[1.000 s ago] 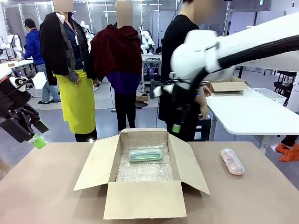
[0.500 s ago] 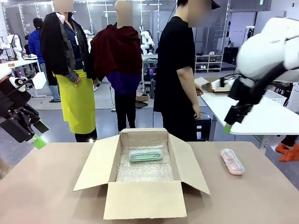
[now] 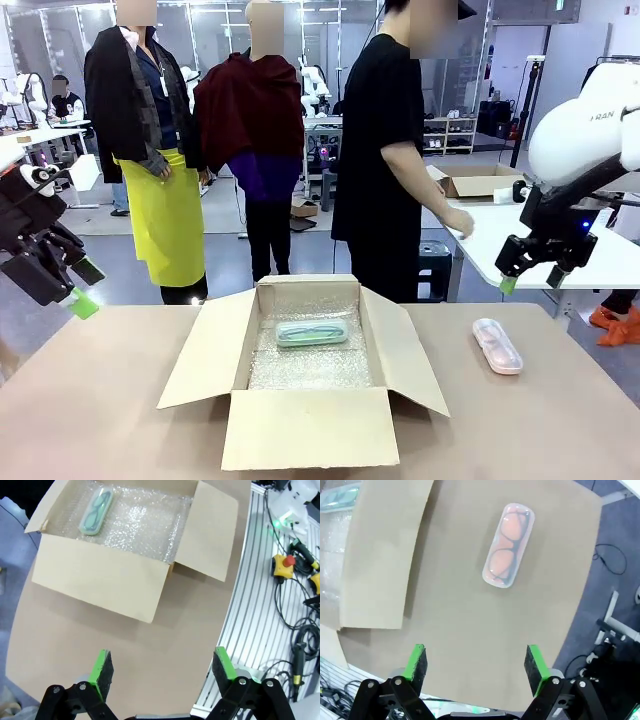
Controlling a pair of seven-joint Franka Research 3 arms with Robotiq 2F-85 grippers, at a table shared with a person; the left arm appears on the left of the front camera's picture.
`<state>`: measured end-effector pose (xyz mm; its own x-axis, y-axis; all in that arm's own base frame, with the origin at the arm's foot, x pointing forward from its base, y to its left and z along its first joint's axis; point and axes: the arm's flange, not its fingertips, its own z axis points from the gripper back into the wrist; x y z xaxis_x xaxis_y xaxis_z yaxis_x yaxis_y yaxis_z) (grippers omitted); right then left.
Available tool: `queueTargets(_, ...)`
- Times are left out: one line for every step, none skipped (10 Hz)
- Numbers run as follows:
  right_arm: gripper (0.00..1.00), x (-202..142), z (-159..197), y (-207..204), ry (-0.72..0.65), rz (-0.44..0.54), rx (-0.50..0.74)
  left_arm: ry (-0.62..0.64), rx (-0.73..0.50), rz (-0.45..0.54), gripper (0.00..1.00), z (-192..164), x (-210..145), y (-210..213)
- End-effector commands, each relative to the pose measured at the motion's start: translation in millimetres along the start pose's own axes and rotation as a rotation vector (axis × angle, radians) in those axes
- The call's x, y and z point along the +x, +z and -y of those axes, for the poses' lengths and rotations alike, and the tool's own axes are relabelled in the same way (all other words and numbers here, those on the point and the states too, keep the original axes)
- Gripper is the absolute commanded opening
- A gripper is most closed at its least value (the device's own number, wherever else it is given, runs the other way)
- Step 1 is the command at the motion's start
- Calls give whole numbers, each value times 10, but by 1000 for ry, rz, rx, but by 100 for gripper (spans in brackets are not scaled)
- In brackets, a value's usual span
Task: Pack the glasses set securely to prepare it for shipping.
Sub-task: Put the Glasses case from the right side of the table into the Package Box.
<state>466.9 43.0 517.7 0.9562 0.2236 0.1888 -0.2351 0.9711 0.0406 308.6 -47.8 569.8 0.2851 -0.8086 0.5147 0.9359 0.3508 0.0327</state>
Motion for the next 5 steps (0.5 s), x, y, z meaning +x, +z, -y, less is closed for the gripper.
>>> queueTargets(98,15,-107,52,6,81,47,-18,-10,9,100,-5,-18,26)
queueTargets(98,0,0,0,0,0,0,-18,-10,9,100,-5,-18,26)
queueTargets(98,0,0,0,0,0,0,-18,-10,9,100,-5,-18,26)
queueTargets(98,0,0,0,0,0,0,-18,-10,9,100,-5,-18,26)
queueTargets(98,0,0,0,0,0,0,-18,-10,9,100,-5,-18,26)
